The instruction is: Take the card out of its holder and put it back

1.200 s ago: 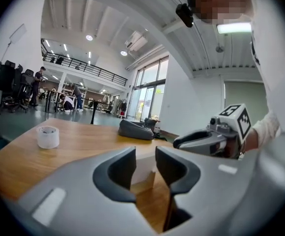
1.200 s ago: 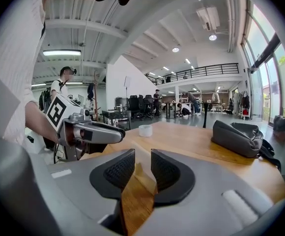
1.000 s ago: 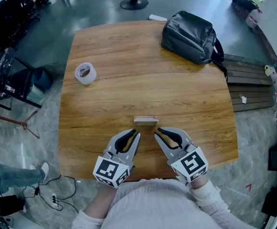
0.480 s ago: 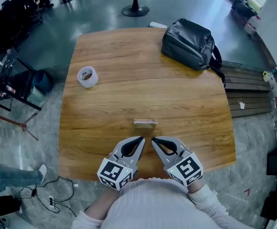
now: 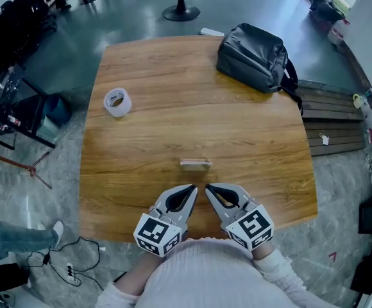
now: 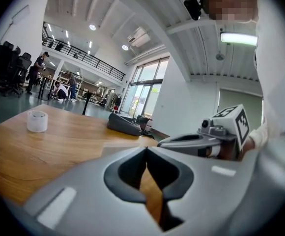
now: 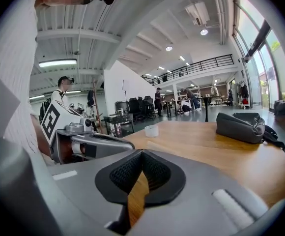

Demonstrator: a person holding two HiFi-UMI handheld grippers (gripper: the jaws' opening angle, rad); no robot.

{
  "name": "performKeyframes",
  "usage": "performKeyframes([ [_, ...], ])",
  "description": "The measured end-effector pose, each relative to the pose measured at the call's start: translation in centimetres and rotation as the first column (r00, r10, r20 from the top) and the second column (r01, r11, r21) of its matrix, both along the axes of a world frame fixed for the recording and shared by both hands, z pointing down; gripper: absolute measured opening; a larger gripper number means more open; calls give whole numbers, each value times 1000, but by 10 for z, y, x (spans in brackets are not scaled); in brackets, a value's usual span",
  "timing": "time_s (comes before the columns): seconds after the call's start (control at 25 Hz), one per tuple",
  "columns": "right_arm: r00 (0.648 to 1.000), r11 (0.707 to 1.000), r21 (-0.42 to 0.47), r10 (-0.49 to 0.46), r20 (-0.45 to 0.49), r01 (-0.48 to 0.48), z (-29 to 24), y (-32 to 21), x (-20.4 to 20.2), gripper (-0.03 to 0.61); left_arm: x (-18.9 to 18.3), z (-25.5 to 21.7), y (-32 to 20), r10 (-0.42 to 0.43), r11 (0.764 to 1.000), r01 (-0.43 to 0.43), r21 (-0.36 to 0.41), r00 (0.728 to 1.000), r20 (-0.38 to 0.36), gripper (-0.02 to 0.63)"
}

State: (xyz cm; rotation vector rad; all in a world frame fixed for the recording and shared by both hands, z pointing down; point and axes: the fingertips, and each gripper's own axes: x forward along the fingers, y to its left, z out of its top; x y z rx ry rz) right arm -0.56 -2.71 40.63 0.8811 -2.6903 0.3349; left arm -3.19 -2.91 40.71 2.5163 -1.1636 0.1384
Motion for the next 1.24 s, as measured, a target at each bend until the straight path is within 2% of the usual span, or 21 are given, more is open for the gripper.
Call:
performKeyframes([
  [0.4,1000,1000,-5,3,0,-3,2,2,1,-2,3,3,2,18,1000,-18,-21,1000,-16,8],
  [0.68,1000,1000,2,-2,-3,2,0,3,-1,-2,-4,4,0,-1,999,-1,-48,999,-53,8],
  [1.24,1000,1000,0,-13,-19,13,1,4,-2,-2,1,3,3,19,999,-20,-26,999,-33,8],
])
